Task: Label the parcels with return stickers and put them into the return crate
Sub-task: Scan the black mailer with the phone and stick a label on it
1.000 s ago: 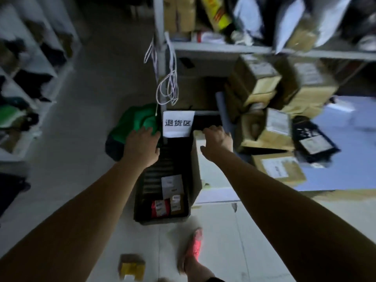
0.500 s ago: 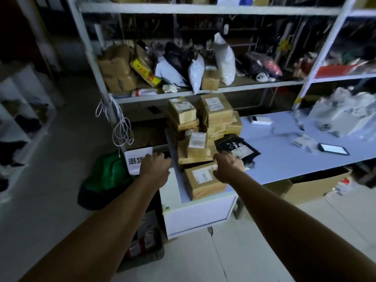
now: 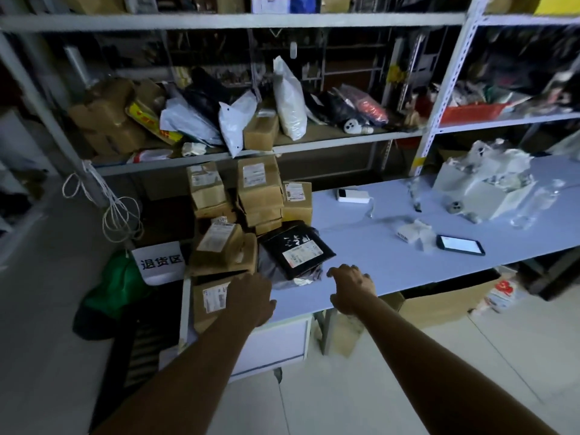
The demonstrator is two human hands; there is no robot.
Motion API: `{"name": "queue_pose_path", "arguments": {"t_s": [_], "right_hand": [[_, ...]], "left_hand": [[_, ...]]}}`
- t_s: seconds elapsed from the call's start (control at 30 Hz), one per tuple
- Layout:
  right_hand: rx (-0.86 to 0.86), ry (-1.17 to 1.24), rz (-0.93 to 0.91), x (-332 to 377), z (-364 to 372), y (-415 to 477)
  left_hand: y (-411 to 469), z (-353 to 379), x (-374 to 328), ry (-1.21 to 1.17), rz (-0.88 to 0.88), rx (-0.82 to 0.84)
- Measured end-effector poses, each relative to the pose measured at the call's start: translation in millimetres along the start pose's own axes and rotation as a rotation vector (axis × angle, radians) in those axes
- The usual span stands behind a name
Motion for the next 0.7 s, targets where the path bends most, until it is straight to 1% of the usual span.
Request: {"name": "queue_pose_path", "arguments": {"t_s": [0.07,0.2,0.33,0.4,0.47,0.6,0.7], "right_hand": [[0.02,-0.014,-0.027,-4,4,25],[0.064,-0.044,-0.033,-8,14,84],[0.113,-0.081,-0.027,-11,17,142],[0.122,-0.07,-0.029,-14,17,172],[0.139,-0.02,-0.026,-18,18,200],[0.24,0.08,-0.048,-21,34,253],[0.294,0.266,-0.067,-12,49,296]], "left_hand": [[20,13,1,-0.03,-0.021,0.021],[71,37,15,-0.1,-0.034,0.008],[120,53,33,-0.293,-0.094,-0.031],[146,58,41,-0.339,-0.12,-0.035],[169,65,46,-0.366,-0.16,-0.016],[204,87,52,-0.48,-0.268,0.057],[221,106,50,-0.555,-0.36,0.038]]}}
Point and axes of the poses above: each hand's wrist, its own y-axis towards the middle knuckle, its own z-axis out of the palm, x = y × z, the point moved 3 cm from there along y, towards the middle knuckle, and after that the axes turned 15 degrees about z, right-handed, at the moved point
